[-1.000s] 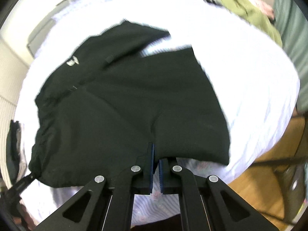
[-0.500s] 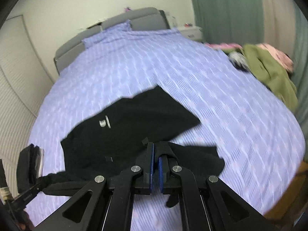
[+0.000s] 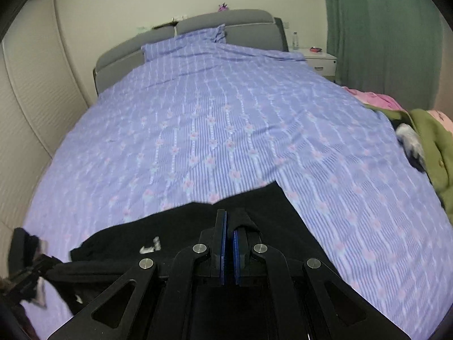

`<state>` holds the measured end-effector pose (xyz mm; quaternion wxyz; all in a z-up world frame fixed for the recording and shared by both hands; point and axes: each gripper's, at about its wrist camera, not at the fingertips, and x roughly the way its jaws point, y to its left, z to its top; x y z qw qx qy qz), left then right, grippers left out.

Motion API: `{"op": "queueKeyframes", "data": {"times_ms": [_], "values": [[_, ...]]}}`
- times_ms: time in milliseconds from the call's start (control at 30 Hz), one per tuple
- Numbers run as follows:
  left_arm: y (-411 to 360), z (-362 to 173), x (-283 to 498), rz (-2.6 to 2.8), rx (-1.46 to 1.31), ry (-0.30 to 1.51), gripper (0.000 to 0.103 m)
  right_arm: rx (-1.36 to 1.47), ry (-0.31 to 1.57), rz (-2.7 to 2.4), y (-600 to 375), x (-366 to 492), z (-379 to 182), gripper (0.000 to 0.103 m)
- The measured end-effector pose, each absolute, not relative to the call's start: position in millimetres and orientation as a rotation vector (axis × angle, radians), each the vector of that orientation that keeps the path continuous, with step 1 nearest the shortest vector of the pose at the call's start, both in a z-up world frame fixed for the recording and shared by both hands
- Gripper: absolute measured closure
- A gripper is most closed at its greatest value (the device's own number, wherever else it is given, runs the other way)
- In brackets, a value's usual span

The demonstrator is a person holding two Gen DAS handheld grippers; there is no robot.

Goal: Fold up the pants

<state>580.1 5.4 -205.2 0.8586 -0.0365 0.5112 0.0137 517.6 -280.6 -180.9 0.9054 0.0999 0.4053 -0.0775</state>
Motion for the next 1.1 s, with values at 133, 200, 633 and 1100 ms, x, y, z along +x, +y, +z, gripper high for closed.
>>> {"op": "queueKeyframes", "data": {"times_ms": [133,200,633,1100], "values": [[7,-238,621,0.050,-0.046,1.117,0.096,0.187,0.890,-0.148,-278,561,-216,0.098],[8,-252,631,0.061,-0.048,1.140,0.096,0.180,0.916,-0.143,-276,580,-234,0.098],[-15,-263,647,0.043,0.078,1.177,0.045,0.214,0.995,-0.075,-275,628,-276,0.060],[-71,-207,640,-0.222,0.240,0.992,0.010,-0.055,0.797,-0.052,-299,556,-187,0.035]]}}
